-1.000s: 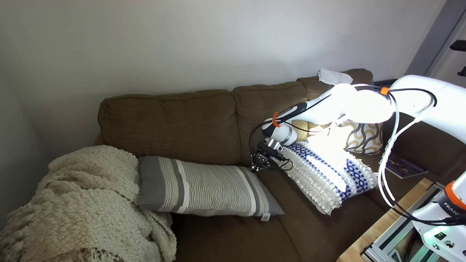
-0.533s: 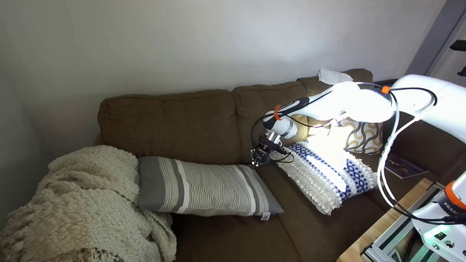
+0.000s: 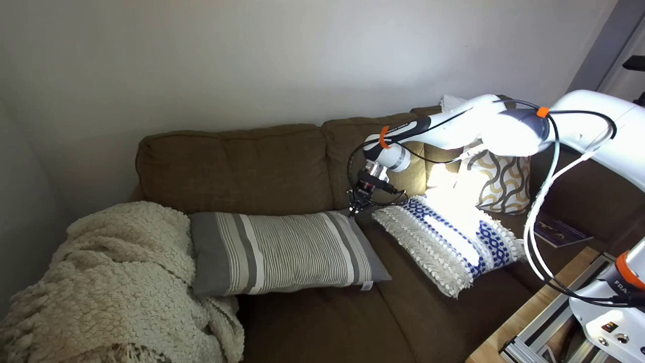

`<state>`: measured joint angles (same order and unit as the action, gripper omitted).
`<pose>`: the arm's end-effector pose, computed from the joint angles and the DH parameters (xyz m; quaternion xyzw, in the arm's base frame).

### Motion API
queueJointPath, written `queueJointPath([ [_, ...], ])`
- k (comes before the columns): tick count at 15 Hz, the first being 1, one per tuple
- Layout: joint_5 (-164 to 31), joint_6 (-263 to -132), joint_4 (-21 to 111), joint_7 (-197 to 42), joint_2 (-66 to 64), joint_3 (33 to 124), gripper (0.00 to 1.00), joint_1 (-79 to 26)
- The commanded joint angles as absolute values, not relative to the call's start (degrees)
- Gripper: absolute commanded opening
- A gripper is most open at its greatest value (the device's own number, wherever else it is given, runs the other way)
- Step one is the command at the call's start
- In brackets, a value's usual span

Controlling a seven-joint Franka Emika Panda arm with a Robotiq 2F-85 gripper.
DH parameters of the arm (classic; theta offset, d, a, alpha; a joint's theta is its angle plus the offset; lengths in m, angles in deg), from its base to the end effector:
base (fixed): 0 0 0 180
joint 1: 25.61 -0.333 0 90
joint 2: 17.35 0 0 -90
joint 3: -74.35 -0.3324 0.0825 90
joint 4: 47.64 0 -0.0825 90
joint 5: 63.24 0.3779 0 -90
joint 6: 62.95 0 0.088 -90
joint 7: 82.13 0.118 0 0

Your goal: Put the brown pillow on the left corner of the couch then put the gray pillow on the blue pillow

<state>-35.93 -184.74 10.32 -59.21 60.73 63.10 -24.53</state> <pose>0.7237 0.1083 -0.0115 -0.9001 0.3104 0.1871 0.2418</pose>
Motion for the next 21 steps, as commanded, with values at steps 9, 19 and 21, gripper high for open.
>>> queueJointPath([
  [9, -39.8, -172.6, 32.4, -51.8, 34.9, 71.4, 0.00, -25.0],
  [19, -38.9, -172.6, 35.7, -53.2, 31.3, 73.5, 0.01, -24.8],
  [21, -39.3, -172.5, 36.4, -52.8, 30.5, 74.0, 0.00, -24.8],
])
